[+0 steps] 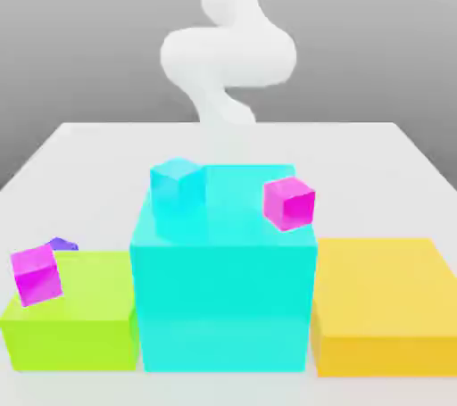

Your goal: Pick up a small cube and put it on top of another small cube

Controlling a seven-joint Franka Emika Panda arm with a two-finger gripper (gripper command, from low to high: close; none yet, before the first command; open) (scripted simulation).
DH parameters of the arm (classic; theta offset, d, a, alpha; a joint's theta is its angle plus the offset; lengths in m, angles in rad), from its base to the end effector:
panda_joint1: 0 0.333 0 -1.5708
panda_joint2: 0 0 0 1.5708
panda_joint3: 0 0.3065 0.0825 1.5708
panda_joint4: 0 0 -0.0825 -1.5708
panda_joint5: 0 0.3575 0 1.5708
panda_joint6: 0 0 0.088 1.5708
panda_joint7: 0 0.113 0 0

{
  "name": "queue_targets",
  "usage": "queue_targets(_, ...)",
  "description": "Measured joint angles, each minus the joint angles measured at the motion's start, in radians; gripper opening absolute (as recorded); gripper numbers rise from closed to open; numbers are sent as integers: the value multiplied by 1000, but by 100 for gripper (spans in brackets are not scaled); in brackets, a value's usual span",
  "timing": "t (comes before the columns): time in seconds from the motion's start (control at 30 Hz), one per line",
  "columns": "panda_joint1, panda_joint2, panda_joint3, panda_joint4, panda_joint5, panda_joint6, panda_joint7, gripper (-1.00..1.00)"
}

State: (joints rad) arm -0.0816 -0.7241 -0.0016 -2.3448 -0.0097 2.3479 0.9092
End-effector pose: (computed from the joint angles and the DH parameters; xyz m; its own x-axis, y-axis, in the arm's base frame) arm 0.3595 -0.0304 0.6559 0.3928 -0.8205 0.4152 -0.6383 -0.5683 -0.5192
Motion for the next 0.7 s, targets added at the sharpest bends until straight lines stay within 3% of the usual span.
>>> queue_targets(0.37,-342,336,-40,-198,-43,212,484,0)
queue_targets(0.7,-576,637,-154,-376,-38,403,885,0)
